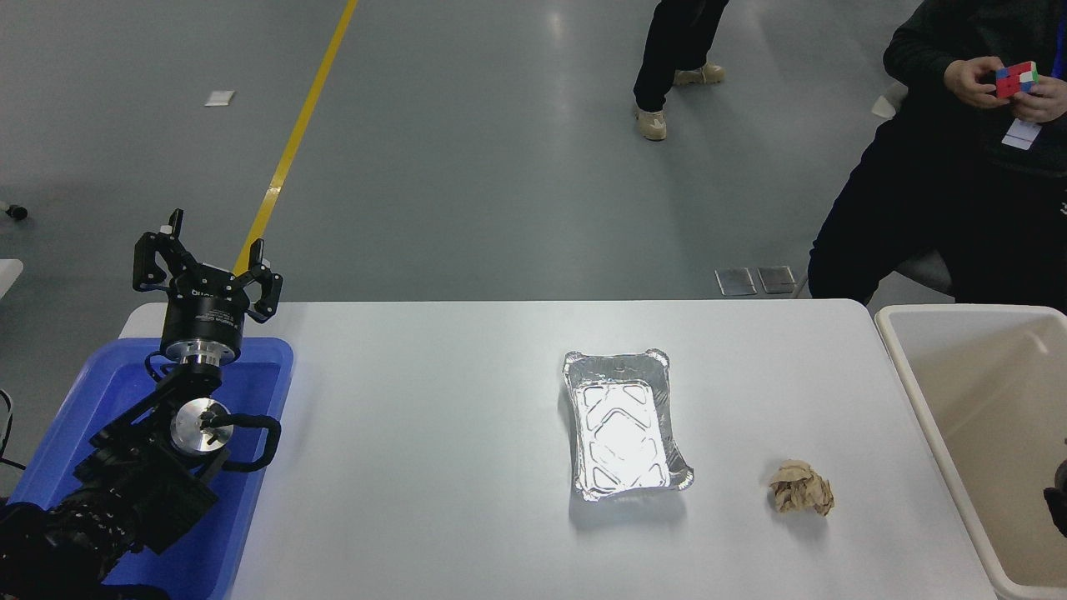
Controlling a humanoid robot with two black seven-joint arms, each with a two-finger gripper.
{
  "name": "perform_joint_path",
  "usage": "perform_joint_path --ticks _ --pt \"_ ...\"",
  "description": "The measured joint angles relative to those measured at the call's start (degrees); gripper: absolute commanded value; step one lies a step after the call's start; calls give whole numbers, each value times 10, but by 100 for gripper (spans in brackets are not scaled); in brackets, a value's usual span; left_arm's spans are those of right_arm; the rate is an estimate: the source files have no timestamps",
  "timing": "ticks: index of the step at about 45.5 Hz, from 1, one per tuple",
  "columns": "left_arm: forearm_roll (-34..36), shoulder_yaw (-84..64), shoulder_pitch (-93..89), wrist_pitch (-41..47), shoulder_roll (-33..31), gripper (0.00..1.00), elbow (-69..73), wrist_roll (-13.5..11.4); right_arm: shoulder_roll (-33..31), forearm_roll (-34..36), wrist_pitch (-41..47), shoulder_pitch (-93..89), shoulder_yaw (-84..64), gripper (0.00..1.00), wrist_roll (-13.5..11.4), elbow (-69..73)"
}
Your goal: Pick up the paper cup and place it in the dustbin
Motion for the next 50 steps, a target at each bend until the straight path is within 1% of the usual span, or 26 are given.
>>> perform_joint_path --ticks 9,16,23,34,41,50 --pt "0 0 0 0 0 99 0 0 -28 -22 2 50 -72 100 0 35" --pt "0 0 0 0 0 99 0 0 -86 -48 3 106 -149 100 0 121" --pt "0 0 0 0 0 99 0 0 -159 -114 4 179 -223 100 0 245" --pt "1 0 0 0 1 99 0 0 -262 -254 21 324 -372 100 -4 454" --pt "1 0 0 -1 1 99 0 0 -296 -304 55 451 -503 100 -5 567" --pt "1 0 0 -1 1 99 0 0 -308 -332 112 638 -672 100 -5 684"
